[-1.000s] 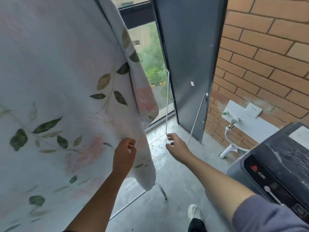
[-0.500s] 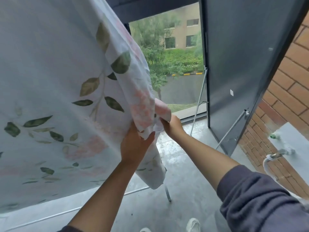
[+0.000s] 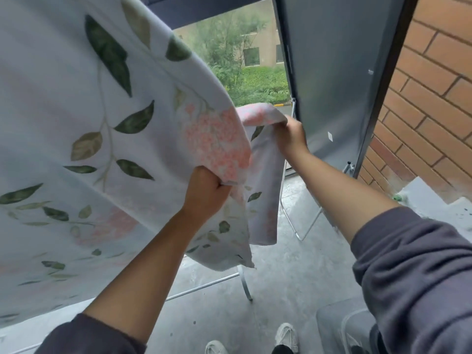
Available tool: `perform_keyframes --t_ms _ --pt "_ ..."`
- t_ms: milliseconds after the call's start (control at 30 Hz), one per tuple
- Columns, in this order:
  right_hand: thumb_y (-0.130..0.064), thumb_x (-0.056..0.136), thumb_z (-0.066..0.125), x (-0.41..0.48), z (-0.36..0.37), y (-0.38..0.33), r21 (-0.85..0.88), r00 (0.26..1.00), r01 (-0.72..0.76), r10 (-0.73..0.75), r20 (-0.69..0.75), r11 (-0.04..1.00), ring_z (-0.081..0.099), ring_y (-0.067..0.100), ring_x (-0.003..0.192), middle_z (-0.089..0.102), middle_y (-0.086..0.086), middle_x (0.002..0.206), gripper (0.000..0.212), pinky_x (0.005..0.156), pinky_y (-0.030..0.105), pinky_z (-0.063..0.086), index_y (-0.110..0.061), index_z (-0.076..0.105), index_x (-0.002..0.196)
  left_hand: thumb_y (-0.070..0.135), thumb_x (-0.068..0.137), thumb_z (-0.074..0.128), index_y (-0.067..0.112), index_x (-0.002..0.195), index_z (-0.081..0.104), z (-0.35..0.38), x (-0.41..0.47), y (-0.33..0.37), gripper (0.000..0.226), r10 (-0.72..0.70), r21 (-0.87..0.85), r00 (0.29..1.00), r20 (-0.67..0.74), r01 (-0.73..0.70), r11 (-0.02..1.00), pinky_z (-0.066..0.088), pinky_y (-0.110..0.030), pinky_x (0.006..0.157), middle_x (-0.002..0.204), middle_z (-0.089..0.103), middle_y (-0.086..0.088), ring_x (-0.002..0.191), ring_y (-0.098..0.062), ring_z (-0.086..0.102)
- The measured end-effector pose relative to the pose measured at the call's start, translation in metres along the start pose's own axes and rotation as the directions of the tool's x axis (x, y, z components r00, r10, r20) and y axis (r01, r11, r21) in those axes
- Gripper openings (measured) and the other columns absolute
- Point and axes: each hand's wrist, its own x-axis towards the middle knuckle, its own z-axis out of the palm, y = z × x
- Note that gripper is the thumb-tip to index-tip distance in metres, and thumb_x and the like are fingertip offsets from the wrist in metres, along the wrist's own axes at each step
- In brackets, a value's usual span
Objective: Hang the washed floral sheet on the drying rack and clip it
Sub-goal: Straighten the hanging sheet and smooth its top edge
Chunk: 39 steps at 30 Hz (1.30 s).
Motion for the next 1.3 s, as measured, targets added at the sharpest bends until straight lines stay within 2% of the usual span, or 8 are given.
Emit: perform_keyframes --t_ms 167,367,633,800,900,967,1133,1300 --pt "-0.035 0.09 0.041 0.007 -0.015 -0.001 -0.078 0.999 0.043 -0.043 0.01 0.996 0.049 0.018 0.075 0.06 0.001 0.08 0.03 0.065 0.032 0.038 -0.013 0.062 0.086 0.028 0.064 0.044 0.019 0.051 0.031 0.008 0.015 0.016 0.02 0.007 -0.141 0.999 0.049 0.0 0.99 0.027 -0.03 0.04 0.046 0.034 -0.003 0.043 -0.017 0.034" --pt "-0.056 0.074 0.031 -0.009 -0.027 0.03 -0.153 0.996 0.057 -0.045 0.082 0.986 0.043 0.023 0.069 0.059 0.011 0.077 0.055 0.06 0.032 0.031 -0.01 0.061 0.081 0.034 0.073 0.044 0.029 0.045 0.024 0.019 0.01 0.01 0.035 -0.03 0.015 0.992 0.119 0.028 0.999 0.019 -0.016 0.04 0.032 0.026 0.007 0.033 -0.007 0.029" --pt "-0.035 0.085 0.042 -0.006 -0.019 0.041 -0.231 0.996 0.006 0.015 0.092 0.973 0.044 0.025 0.07 0.055 0.008 0.071 0.031 0.057 0.032 0.03 -0.01 0.06 0.077 0.038 0.082 0.051 -0.006 0.061 0.055 0.031 -0.007 -0.013 0.049 -0.202 0.068 0.959 0.201 0.192 0.979 0.049 -0.048 0.051 0.052 0.055 -0.021 0.052 -0.035 0.058" --pt "-0.038 0.079 0.037 -0.023 -0.006 0.033 -0.217 0.986 -0.03 0.065 0.155 0.976 0.032 0.02 0.058 0.043 0.004 0.058 0.032 0.052 0.031 0.024 -0.012 0.046 0.061 0.055 0.081 0.051 0.007 0.067 0.063 0.03 -0.016 -0.011 0.051 -0.326 0.1 0.909 0.26 0.31 0.945 0.054 -0.043 0.061 0.058 0.065 -0.006 0.055 -0.017 0.064" --pt "-0.033 0.084 0.042 -0.04 0.001 0.033 -0.202 0.981 -0.008 0.047 0.19 0.979 0.034 0.013 0.055 0.041 -0.008 0.054 0.033 0.047 0.028 0.024 -0.022 0.039 0.053 0.032 0.089 0.059 0.024 0.055 0.046 0.026 -0.024 -0.005 0.037 -0.318 0.118 0.915 0.249 0.297 0.948 0.044 -0.017 0.049 0.042 0.052 0.009 0.046 -0.003 0.054" --pt "-0.025 0.09 0.047 -0.049 0.006 0.037 -0.193 0.98 -0.018 0.056 0.191 0.981 0.04 0.012 0.058 0.047 -0.008 0.057 0.034 0.049 0.026 0.028 -0.022 0.045 0.057 0.021 0.088 0.063 0.032 0.057 0.036 0.025 -0.031 -0.003 0.043 -0.29 0.112 0.936 0.2 0.272 0.956 0.034 -0.017 0.051 0.041 0.042 0.008 0.046 -0.001 0.049" --pt "-0.024 0.09 0.052 -0.073 0.022 0.04 -0.115 0.969 -0.081 0.105 0.223 0.99 0.049 0.014 0.067 0.058 -0.003 0.068 0.025 0.057 0.029 0.038 -0.018 0.057 0.066 0.044 0.084 0.062 0.026 0.087 0.055 0.02 -0.048 -0.018 0.02 -0.363 0.118 0.891 0.273 0.344 0.932 0.046 -0.028 0.071 0.078 0.058 0.012 0.075 -0.006 0.058" --pt "-0.019 0.089 0.055 -0.121 0.029 0.028 0.137 0.954 -0.186 0.146 0.261 0.973 0.062 0.005 0.092 0.068 -0.006 0.098 0.016 0.067 0.016 0.046 -0.021 0.064 0.102 0.035 0.085 0.063 0.034 0.128 0.042 0.002 -0.083 -0.029 0.048 -0.349 0.025 0.878 0.329 0.361 0.932 0.049 -0.021 0.083 0.116 0.048 0.024 0.099 0.007 0.052"
